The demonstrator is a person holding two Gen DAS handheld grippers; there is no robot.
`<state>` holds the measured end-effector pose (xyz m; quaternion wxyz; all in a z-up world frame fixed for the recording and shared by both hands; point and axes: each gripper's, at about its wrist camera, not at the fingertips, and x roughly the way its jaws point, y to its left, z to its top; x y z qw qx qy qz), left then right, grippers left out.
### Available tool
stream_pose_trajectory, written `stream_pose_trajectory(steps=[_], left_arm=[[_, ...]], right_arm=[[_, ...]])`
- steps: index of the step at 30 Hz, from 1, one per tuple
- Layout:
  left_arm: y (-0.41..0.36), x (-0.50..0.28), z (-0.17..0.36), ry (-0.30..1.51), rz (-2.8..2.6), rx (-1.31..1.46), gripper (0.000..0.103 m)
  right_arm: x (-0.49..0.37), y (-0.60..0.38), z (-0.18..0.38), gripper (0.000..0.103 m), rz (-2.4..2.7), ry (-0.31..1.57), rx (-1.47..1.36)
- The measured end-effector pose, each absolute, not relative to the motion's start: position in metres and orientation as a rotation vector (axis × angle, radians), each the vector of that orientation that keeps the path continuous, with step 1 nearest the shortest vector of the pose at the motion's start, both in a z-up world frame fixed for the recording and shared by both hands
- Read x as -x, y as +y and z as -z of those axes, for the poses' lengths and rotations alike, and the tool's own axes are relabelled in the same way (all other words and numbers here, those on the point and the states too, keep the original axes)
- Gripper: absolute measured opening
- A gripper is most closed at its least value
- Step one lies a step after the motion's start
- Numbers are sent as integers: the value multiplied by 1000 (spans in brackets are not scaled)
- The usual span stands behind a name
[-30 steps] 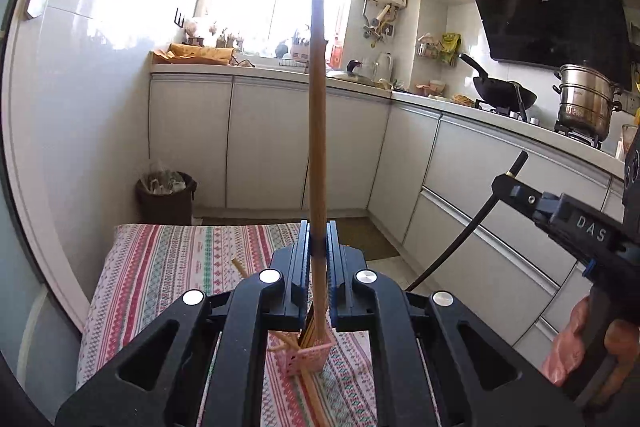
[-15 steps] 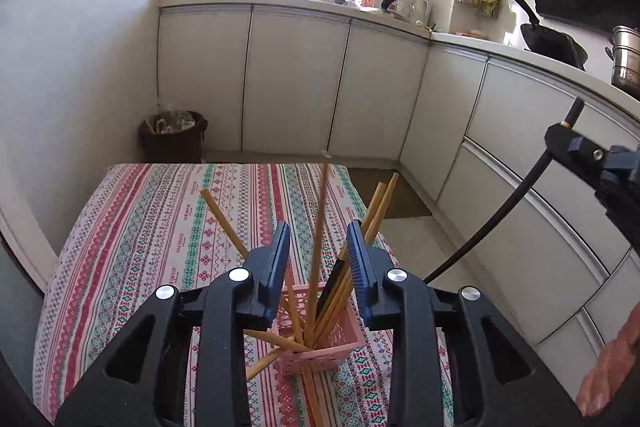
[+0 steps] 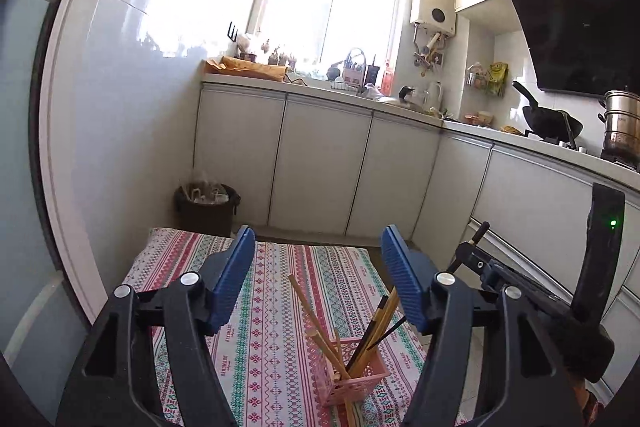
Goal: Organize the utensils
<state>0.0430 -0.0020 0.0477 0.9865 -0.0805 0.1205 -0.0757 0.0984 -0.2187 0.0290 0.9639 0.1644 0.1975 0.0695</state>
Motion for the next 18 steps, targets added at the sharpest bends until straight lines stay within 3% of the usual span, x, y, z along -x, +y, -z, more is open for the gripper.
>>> stream_pose_trajectory(steps=[3,7,15,17,18], left_arm=[[6,-46,-47,259,150,170,62],[17,-42,-50,250,132,171,62],[19,-32,-53,257,145,177,63],[13,-27,-54,255,149,169,66],[10,-23,-54,254,151,167,68]], right_arm=[[-109,-207,-11,9,-145,411,-308],[-117,-202,5,24,-151,450,-323],[-82,-206,-29,34,-116,382,-317],[-71,-206,-36,40,-100,391,-312],[-64,-207,-38,52,-94,394,-315]])
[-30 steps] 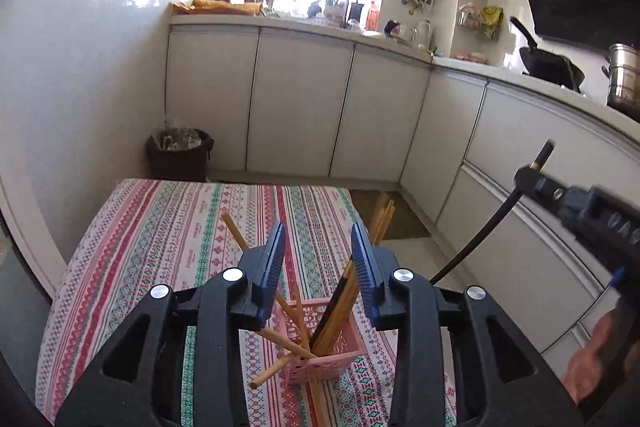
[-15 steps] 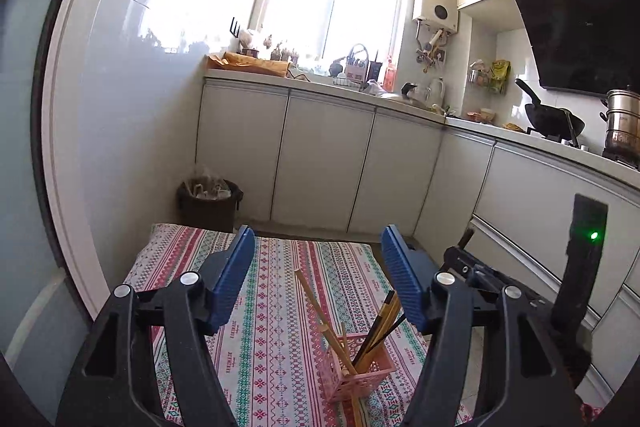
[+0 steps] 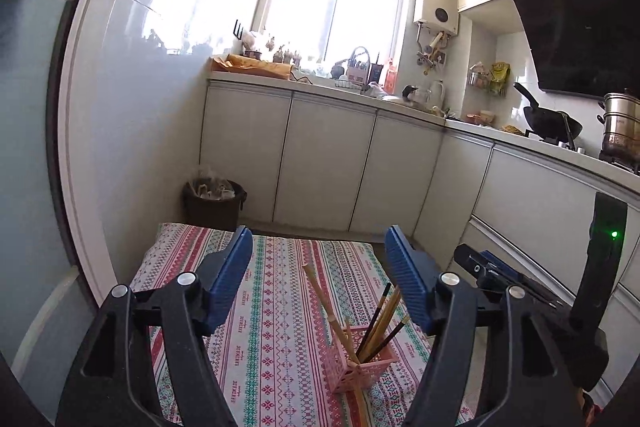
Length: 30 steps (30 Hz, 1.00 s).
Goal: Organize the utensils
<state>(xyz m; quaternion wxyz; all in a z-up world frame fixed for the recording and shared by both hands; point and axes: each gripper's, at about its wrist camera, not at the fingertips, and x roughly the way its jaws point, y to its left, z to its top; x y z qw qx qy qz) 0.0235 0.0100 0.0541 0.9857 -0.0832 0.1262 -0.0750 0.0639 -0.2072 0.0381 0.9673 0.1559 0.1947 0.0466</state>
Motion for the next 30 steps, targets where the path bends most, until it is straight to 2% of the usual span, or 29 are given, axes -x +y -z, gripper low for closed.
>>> stream_pose_trajectory(steps=[1,5,15,22,30], left_arm=[[6,-19,-55,251,145,162,75],[-4,4,-56,232,111,144,96],[-22,81,-60,206,38,86,96],[-24,111,-48,317,51,81,96],[-18,143,-50,302,41,96,96]], right_arm=[[-56,-208,-39,65,-87,392,-322],[-17,-215,-44,79,-48,378,-322],[69,-230,-53,96,94,404,-317],[103,-230,-54,96,129,508,-311],[136,-229,-50,96,158,537,-292]])
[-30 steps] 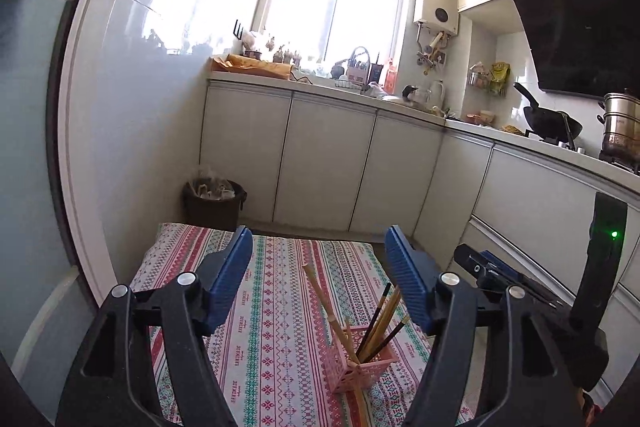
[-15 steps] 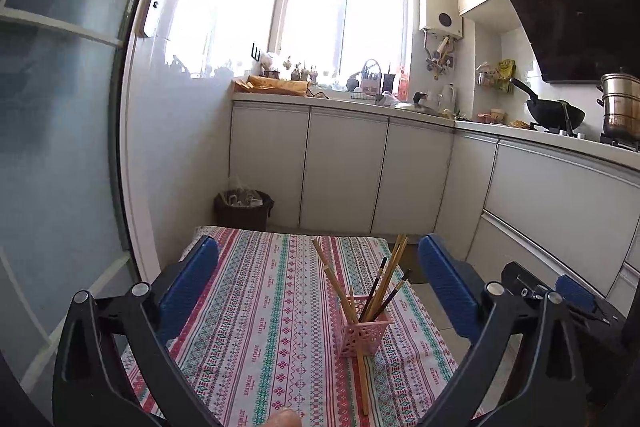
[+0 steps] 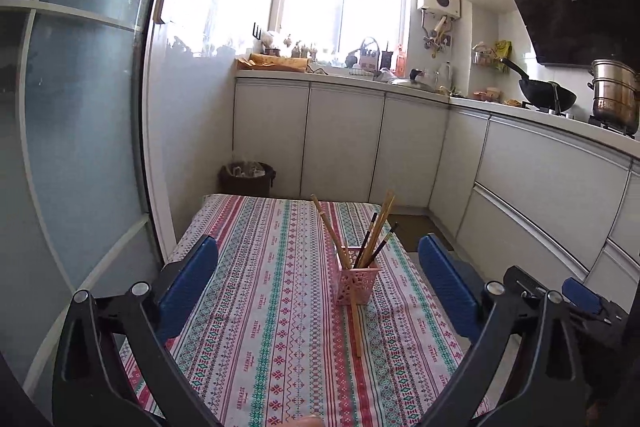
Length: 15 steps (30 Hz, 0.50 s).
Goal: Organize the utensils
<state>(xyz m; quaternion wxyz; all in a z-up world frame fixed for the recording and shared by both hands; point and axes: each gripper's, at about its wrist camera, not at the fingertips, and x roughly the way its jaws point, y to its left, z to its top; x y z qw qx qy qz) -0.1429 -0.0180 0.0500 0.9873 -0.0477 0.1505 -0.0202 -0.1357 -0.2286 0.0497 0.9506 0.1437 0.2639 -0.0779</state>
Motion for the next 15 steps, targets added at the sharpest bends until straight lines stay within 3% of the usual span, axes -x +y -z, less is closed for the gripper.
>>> stream_pose_trajectory(steps=[15], left_arm=[[-24,154,-45,315,49,107,96]], right_arm=[[163,-237,-61,96,170,519,-293]])
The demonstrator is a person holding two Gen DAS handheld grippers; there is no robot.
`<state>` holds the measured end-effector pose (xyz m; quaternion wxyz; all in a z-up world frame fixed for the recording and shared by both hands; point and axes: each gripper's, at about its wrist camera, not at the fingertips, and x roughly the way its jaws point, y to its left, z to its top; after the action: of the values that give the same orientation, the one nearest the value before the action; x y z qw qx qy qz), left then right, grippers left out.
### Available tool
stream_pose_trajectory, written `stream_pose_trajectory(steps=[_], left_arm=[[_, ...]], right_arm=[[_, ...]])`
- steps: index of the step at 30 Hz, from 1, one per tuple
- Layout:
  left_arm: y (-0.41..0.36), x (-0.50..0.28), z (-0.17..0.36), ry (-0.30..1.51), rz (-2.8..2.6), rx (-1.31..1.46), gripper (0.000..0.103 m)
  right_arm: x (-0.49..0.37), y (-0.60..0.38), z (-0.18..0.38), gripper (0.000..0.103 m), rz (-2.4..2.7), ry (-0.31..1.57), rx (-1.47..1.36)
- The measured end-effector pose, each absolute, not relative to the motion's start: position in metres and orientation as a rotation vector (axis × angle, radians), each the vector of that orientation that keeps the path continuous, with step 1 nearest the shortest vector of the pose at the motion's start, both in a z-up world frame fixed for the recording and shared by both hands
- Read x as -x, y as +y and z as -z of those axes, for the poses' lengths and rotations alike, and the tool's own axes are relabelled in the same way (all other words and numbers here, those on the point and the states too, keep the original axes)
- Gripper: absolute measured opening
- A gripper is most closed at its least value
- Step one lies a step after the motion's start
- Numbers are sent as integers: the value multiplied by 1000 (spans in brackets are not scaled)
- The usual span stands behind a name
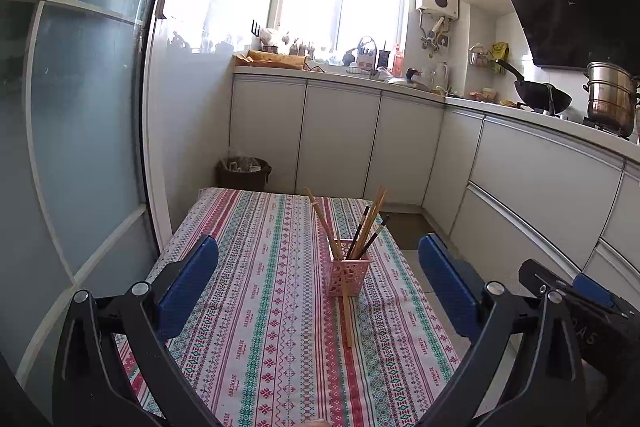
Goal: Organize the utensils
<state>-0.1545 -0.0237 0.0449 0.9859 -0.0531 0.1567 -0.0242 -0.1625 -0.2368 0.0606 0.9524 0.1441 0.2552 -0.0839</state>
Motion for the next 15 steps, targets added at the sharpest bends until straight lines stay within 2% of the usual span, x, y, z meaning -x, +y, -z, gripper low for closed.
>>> stream_pose_trajectory(steps=[15], left_arm=[[-31,147,-37,385,37,69,96]], right_arm=[[161,-244,-56,96,168,537,-317]])
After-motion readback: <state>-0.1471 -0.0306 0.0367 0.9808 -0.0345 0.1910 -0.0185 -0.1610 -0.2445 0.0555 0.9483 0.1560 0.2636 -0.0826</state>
